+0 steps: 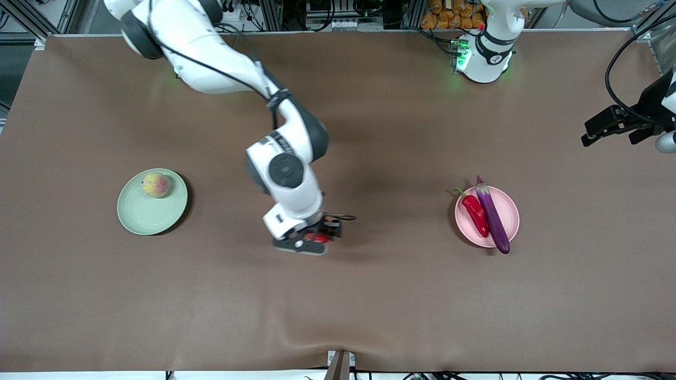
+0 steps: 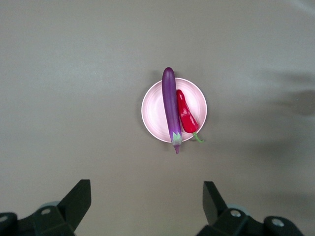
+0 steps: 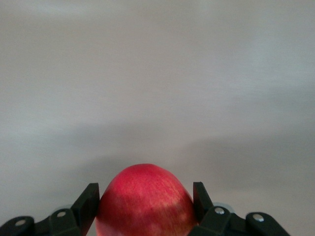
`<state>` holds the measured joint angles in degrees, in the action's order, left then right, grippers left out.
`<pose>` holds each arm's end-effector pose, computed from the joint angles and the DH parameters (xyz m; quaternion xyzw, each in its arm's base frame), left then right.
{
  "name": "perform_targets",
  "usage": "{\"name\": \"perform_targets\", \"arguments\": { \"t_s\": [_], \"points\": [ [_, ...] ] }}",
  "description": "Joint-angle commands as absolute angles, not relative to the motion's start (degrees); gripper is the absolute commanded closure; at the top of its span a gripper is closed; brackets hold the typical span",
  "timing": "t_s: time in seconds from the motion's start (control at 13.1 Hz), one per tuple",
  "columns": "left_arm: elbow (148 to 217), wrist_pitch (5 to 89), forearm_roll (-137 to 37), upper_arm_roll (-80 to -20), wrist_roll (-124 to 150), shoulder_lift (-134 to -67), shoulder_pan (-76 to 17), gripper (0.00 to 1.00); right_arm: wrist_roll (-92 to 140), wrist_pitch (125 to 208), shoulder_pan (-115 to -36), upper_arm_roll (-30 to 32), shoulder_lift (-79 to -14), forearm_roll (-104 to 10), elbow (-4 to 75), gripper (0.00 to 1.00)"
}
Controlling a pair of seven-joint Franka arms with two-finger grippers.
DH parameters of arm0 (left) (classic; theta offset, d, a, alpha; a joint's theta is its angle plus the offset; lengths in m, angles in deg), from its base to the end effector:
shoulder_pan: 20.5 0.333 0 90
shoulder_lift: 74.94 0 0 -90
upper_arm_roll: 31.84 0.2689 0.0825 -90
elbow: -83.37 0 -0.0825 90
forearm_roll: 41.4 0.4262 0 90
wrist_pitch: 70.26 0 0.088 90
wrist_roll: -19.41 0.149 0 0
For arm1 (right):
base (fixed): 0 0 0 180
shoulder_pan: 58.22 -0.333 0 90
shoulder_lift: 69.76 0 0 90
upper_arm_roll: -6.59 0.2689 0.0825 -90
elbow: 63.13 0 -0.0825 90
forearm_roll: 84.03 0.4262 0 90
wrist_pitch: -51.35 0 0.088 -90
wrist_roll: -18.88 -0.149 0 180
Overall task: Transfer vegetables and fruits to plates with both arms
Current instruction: 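Carry the pomegranate to the green plate while the left gripper withdraws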
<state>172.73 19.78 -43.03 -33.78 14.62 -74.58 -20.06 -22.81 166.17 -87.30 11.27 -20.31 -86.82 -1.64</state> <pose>0.5959 -0.0199 0.5450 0.9995 0.0286 0.0083 0.0146 0.6627 0.4181 0.2285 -0.9965 0.0750 -0.0228 0.0278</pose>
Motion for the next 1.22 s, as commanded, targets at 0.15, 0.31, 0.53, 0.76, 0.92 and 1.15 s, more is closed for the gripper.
{"name": "perform_targets", "arguments": {
  "t_s": [0.15, 0.31, 0.53, 0.76, 0.92, 1.15],
  "points": [
    [173.0, 19.2, -43.5, -33.6, 14.9, -74.1, -20.1, 0.0, -12.1, 154.6, -76.5, 13.4, -26.9, -80.7, 1.4, 1.0],
    [173.0, 19.2, -43.5, -33.6, 14.9, -74.1, -20.1, 0.0, -4.5, 148.9, -71.9, 13.4, -29.9, -80.6, 4.0, 1.0],
    [173.0, 19.0, -43.5, -33.6, 14.9, -74.0, -20.0, 0.0, 12.7, 149.8, -61.8, 13.3, -39.8, -80.6, 20.1, 1.0],
    [173.0, 19.1, -43.5, -33.4, 14.9, -74.0, -20.0, 0.0, 19.1, 149.5, -56.4, 12.8, -42.1, -80.7, 25.4, 1.0],
    [173.0, 19.1, -43.5, -33.3, 15.0, -74.0, -20.0, 0.0, 19.3, 154.8, -55.0, 12.6, -41.9, -81.4, 31.7, 1.0],
    [172.9, 19.1, -43.5, -33.3, 15.0, -74.0, -19.9, 0.0, 25.0, 163.4, -52.5, 12.6, -41.6, -81.6, 38.7, 1.0]
  ]
}}
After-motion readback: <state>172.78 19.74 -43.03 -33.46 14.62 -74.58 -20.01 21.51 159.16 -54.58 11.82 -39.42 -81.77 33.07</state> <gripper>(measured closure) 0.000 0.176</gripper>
